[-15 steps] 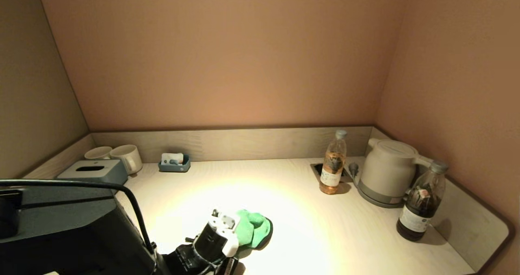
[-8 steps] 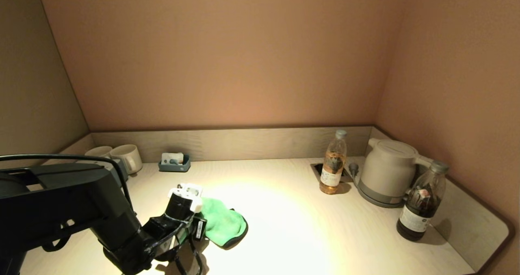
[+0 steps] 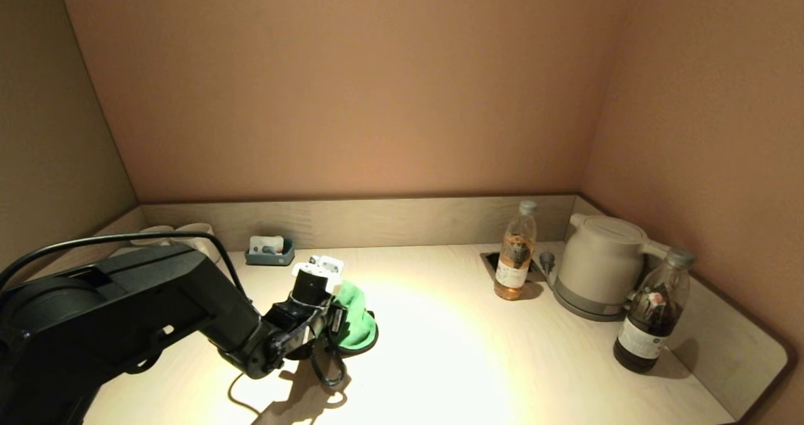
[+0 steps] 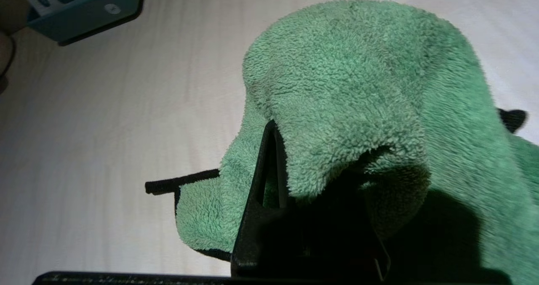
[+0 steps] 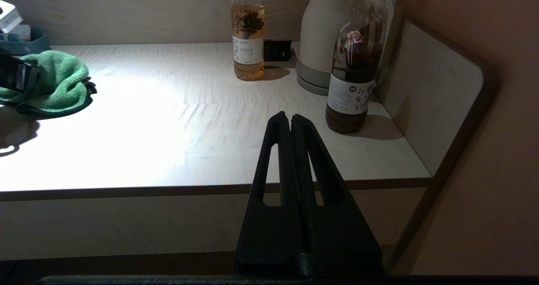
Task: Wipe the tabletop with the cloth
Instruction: Sweep the stains on the table
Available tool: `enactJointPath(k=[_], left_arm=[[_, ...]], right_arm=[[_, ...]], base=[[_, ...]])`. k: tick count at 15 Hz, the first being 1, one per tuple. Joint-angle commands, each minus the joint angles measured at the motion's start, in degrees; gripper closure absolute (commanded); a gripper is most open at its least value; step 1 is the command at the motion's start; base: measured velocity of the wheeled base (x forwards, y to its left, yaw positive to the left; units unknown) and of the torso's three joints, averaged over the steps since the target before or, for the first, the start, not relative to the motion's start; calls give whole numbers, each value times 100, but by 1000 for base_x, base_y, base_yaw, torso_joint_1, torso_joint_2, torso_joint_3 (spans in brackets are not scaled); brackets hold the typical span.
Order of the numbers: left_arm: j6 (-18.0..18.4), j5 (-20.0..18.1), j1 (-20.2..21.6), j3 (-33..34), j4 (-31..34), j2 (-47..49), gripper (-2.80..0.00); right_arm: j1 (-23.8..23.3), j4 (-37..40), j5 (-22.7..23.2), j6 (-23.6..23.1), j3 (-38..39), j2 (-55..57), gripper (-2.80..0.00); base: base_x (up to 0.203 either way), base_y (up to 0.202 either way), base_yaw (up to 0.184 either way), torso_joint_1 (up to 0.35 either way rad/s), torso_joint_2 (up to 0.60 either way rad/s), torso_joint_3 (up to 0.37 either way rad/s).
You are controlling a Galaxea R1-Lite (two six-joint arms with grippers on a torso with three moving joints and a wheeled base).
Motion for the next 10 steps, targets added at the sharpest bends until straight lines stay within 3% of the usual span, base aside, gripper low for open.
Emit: enactJointPath(k=[1, 4, 10], left_arm=[[5, 1, -558, 5, 15, 37, 0], [-24, -27, -1329, 598, -14, -231, 0], [-261, -51, -1788, 2011, -134, -1444, 0]], right_arm=[[-4, -7, -1, -6, 0, 7, 0], [4, -7, -1, -5, 0, 7, 0], [-5, 2, -1, -5, 0, 7, 0]], base=[[0, 0, 0, 0, 0, 0], [0, 0, 0, 0, 0, 0], [0, 0, 0, 0, 0, 0]])
